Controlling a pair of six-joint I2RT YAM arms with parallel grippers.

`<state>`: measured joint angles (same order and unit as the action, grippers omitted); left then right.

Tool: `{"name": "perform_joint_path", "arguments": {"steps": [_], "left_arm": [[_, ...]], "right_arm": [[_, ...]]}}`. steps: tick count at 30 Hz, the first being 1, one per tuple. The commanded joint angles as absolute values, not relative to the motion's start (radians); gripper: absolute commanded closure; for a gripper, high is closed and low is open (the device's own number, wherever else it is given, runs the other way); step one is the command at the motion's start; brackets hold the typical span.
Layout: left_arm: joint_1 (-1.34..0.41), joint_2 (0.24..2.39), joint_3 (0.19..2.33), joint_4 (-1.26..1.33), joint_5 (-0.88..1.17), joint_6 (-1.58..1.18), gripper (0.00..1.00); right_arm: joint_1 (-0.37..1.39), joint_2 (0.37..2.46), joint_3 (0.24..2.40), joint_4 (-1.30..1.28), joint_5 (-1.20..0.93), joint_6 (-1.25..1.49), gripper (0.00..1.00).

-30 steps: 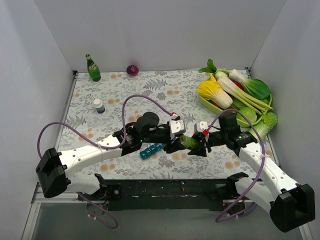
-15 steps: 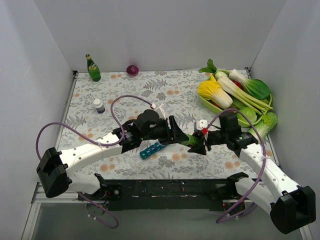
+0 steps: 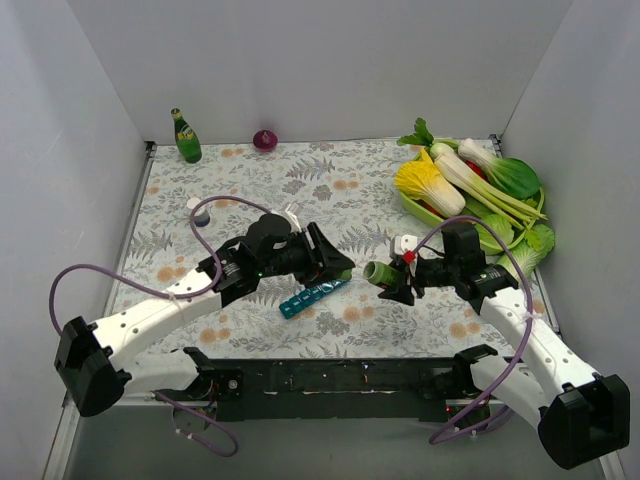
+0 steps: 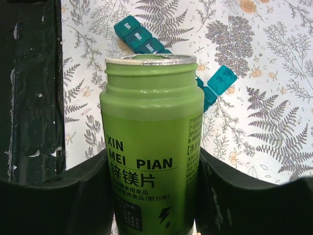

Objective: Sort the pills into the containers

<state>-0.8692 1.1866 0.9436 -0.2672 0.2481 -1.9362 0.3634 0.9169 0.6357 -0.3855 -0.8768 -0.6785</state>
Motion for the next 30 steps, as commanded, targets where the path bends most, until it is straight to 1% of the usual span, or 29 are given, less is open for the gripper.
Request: {"name": "perform_joint_path", "arguments": {"steps": [1,3,5,6,7,9,10,13,14,15,17,18,19,20,22,23,24,25,26,27,28,29,30], "left_arm": [[-0.804,1.072,0.864,-0.319,0.221,-1.784,1.00],[-0.767,1.048,0.832,-0.351,0.201,-1.620,1.00],[-0.697,1.067,0.805,-0.399,0.173,-1.460,1.00],[-0.668,1.081,0.801,-0.437,0.169,-1.400,1.00],[-0.625,1.097,0.799,-0.457,0.140,-1.356,1.00],[-0.591,1.152,0.805,-0.489,0.108,-1.254,1.00],[-0.572,1.172,0.807,-0.492,0.048,-1.226,1.00],[-0.539,1.233,0.808,-0.476,-0.026,-1.177,1.00],[-0.531,1.247,0.807,-0.466,-0.044,-1.172,1.00],[-0.513,1.262,0.804,-0.447,-0.041,-1.169,1.00],[-0.508,1.304,0.801,-0.428,-0.057,-1.160,1.00],[-0.505,1.318,0.795,-0.420,-0.061,-1.158,1.00],[-0.493,1.327,0.790,-0.419,-0.066,-1.149,1.00],[-0.491,1.350,0.785,-0.419,-0.074,-1.146,1.00],[-0.462,1.361,0.778,-0.417,-0.058,-1.146,1.00],[-0.454,1.364,0.778,-0.414,-0.049,-1.143,1.00],[-0.442,1.362,0.776,-0.407,-0.043,-1.141,1.00],[-0.439,1.361,0.773,-0.397,-0.041,-1.141,1.00],[-0.433,1.359,0.772,-0.390,-0.037,-1.141,1.00],[-0.420,1.368,0.770,-0.387,-0.034,-1.141,0.99],[-0.416,1.374,0.776,-0.387,-0.023,-1.141,0.98],[-0.411,1.382,0.778,-0.390,-0.017,-1.141,0.96],[-0.404,1.390,0.776,-0.396,-0.012,-1.141,0.95]], "right_arm": [[0.350,0.899,0.629,-0.331,-0.913,-0.646,0.99],[0.344,0.900,0.646,-0.322,-0.923,-0.628,0.99],[0.345,0.917,0.684,-0.330,-0.913,-0.591,0.99],[0.345,0.929,0.724,-0.353,-0.896,-0.591,0.99],[0.344,0.963,0.808,-0.406,-0.873,-0.591,0.99],[0.327,0.983,0.897,-0.426,-0.810,-0.589,0.99],[0.313,0.979,0.961,-0.420,-0.802,-0.588,0.99],[0.241,0.942,1.002,-0.258,-0.828,-0.424,0.99],[0.214,0.930,0.980,-0.074,-0.831,-0.221,0.99],[0.207,0.919,0.964,-0.010,-0.837,-0.125,0.99],[0.222,0.885,0.945,0.130,-0.903,0.076,0.99],[0.259,0.870,0.940,0.249,-0.913,0.236,0.99],[0.311,0.815,0.946,0.274,-0.899,0.268,0.99],[0.422,0.784,0.962,0.285,-0.841,0.256,0.99],[0.486,0.721,1.002,0.304,-0.731,0.184,0.99],[0.486,0.715,1.021,0.269,-0.598,0.146,0.99],[0.483,0.715,1.032,0.237,-0.525,0.076,0.99],[0.480,0.718,1.008,0.254,-0.465,0.017,0.99],[0.456,0.724,0.987,0.261,-0.444,0.024,0.99],[0.442,0.736,0.971,0.258,-0.495,0.058,0.99],[0.440,0.732,0.956,0.276,-0.581,0.162,0.99],[0.475,0.718,0.944,0.319,-0.739,0.208,0.99],[0.520,0.662,0.915,0.393,-0.752,0.234,0.99]]}}
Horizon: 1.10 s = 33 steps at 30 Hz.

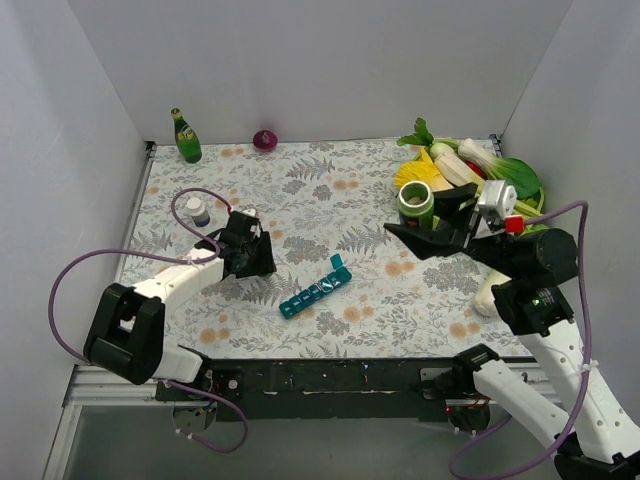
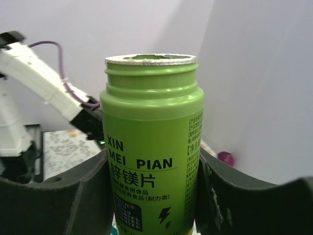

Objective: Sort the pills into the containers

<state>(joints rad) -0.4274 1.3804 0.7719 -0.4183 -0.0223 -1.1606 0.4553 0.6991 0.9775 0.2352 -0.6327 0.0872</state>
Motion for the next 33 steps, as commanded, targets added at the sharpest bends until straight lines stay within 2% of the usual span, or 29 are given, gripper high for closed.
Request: {"name": "perform_joint_path", "arguments": {"steps": [1,2,5,7,8,9,10,11,12,13,14,15,16,17,19,20,22,23,24,25,26,28,29,31,33], "left_arm": [[-0.399,1.391,0.775,-0.394,-0.002,-1.143,0.93],[-0.393,1.394,0.767,-0.390,-0.002,-1.144,0.92],[-0.364,1.420,0.761,-0.371,0.057,-1.155,0.86],[-0.350,1.465,0.765,-0.371,0.072,-1.161,0.79],[-0.345,1.482,0.768,-0.374,0.083,-1.164,0.75],[-0.336,1.492,0.772,-0.383,0.084,-1.166,0.70],[-0.328,1.509,0.772,-0.385,0.092,-1.167,0.58],[-0.321,1.512,0.773,-0.388,0.100,-1.166,0.53],[-0.307,1.513,0.769,-0.385,0.113,-1.166,0.49],[-0.299,1.508,0.765,-0.380,0.120,-1.164,0.38],[-0.296,1.496,0.761,-0.377,0.124,-1.166,0.34],[-0.285,1.488,0.759,-0.371,0.144,-1.164,0.29],[-0.282,1.482,0.755,-0.368,0.152,-1.161,0.25],[-0.281,1.465,0.752,-0.364,0.158,-1.157,0.19],[-0.275,1.451,0.755,-0.367,0.179,-1.149,0.16],[-0.273,1.442,0.756,-0.371,0.183,-1.146,0.10],[-0.264,1.407,0.762,-0.387,0.199,-1.121,0.06],[-0.262,1.390,0.767,-0.391,0.202,-1.111,0.05],[-0.258,1.350,0.767,-0.399,0.202,-1.101,0.02],[-0.255,1.329,0.767,-0.400,0.210,-1.095,0.02],[-0.255,1.309,0.772,-0.402,0.219,-1.088,0.02],[-0.253,1.237,0.773,-0.400,0.235,-1.057,0.02],[-0.252,1.212,0.776,-0.396,0.254,-1.043,0.02],[-0.252,1.142,0.781,-0.387,0.271,-0.994,0.02],[-0.250,1.097,0.776,-0.373,0.316,-0.948,0.02]], "right_arm": [[0.569,0.637,0.899,0.406,-0.705,0.195,0.99],[0.630,0.626,0.917,0.299,-0.539,0.011,0.99],[0.586,0.681,0.974,0.222,-0.214,-0.182,0.99],[0.514,0.698,0.950,0.222,-0.306,-0.091,0.99],[0.479,0.696,0.905,0.224,-0.504,-0.002,0.99],[0.492,0.683,0.882,0.241,-0.594,0.140,0.99],[0.527,0.670,0.855,0.255,-0.644,0.187,0.99],[0.661,0.654,0.829,0.242,-0.580,0.164,0.99],[0.728,0.626,0.822,0.171,-0.484,0.005,0.99],[0.773,0.623,0.819,0.169,-0.351,-0.067,0.99],[0.766,0.636,0.831,0.158,-0.113,-0.122,0.99],[0.721,0.694,0.874,0.155,-0.044,-0.179,0.99],[0.637,0.721,0.894,0.163,-0.054,-0.142,0.99],[0.391,0.741,0.905,0.172,-0.285,-0.045,0.99],[0.240,0.759,0.876,0.228,-0.559,0.189,0.99],[0.311,0.749,0.864,0.221,-0.669,0.198,0.99],[0.517,0.651,0.792,0.189,-0.582,0.096,0.99],[0.714,0.620,0.766,0.198,-0.381,-0.060,0.99],[0.771,0.611,0.755,0.201,-0.251,-0.140,0.98],[0.782,0.639,0.793,0.195,-0.130,-0.196,0.99],[0.712,0.675,0.814,0.178,-0.026,-0.243,0.99],[0.553,0.697,0.804,0.202,-0.264,-0.166,0.99],[0.475,0.686,0.725,0.231,-0.548,-0.129,0.99],[0.523,0.672,0.677,0.137,-0.649,-0.214,0.99],[0.603,0.670,0.611,0.028,-0.637,-0.405,0.99]]}}
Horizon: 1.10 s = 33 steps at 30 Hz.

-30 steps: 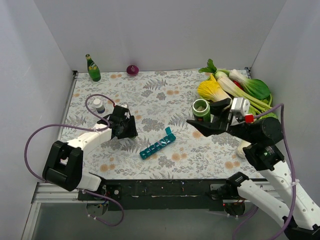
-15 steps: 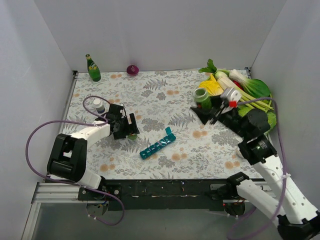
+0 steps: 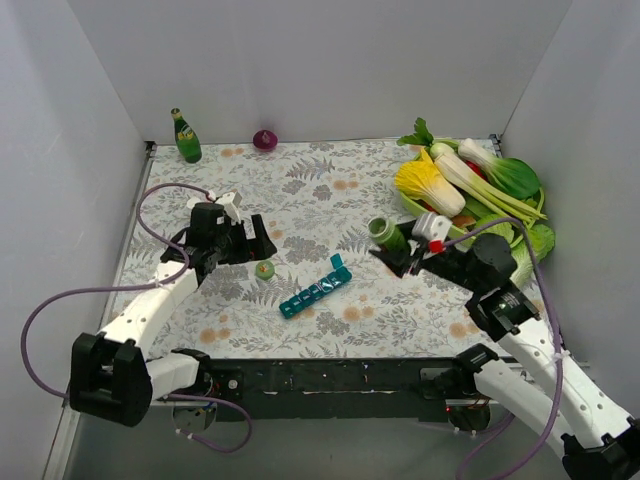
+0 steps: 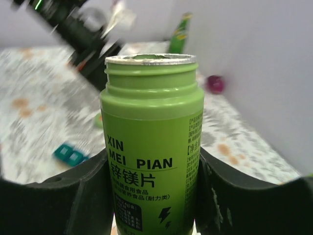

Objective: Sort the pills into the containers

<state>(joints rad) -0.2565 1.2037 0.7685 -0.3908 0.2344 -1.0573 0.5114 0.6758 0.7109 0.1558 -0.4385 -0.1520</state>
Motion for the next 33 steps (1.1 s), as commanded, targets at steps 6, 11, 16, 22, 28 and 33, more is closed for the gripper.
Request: {"name": "perform_joint_path", "arguments": {"steps": [6,11,16,22,28,33], "left_arm": [[-0.250,0.873,0.657,-0.215,0.391,-0.903,0.02],[-0.250,0.755,0.542,-0.117,0.391,-0.940,0.02],[-0.250,0.736,0.552,-0.133,0.339,-0.916,0.02],[-0.250,0.749,0.566,-0.158,0.344,-0.899,0.02],[-0.250,0.727,0.563,-0.160,0.334,-0.887,0.02],[-0.250,0.701,0.560,-0.161,0.308,-0.882,0.02]], "right_arm": [[0.601,0.762,0.597,-0.204,-0.741,-0.711,0.99],[0.601,0.942,0.656,-0.429,-0.697,-0.969,0.99],[0.601,1.072,0.695,-0.430,-0.618,-1.038,0.99],[0.588,1.239,0.787,-0.534,-0.546,-1.143,0.99],[0.577,1.402,0.916,-0.594,-0.503,-1.163,0.99],[0.565,1.498,0.997,-0.629,-0.476,-1.193,0.99]]}}
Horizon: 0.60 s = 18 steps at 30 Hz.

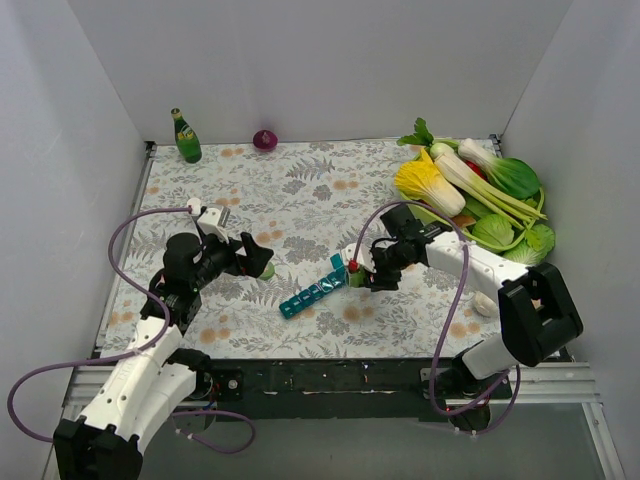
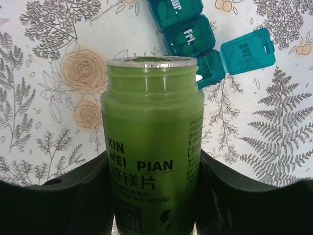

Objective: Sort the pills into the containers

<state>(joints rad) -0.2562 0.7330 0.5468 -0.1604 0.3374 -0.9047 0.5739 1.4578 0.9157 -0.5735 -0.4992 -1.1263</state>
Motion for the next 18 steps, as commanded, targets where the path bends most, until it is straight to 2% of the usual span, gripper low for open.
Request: {"name": "perform_joint_path", "arguments": {"steps": [1,18], "left_arm": [[-0.250,0.700,0.560,-0.161,0.308,-0.881,0.02],[-0.250,0.680,0.563,-0.172,0.268,-0.874,0.02]], "right_arm": [[0.560,1.512,1.005,-0.632,-0.469,-1.196,0.99],[0.538,1.690,1.158,-0.666,-0.310,-1.224,0.99]]}}
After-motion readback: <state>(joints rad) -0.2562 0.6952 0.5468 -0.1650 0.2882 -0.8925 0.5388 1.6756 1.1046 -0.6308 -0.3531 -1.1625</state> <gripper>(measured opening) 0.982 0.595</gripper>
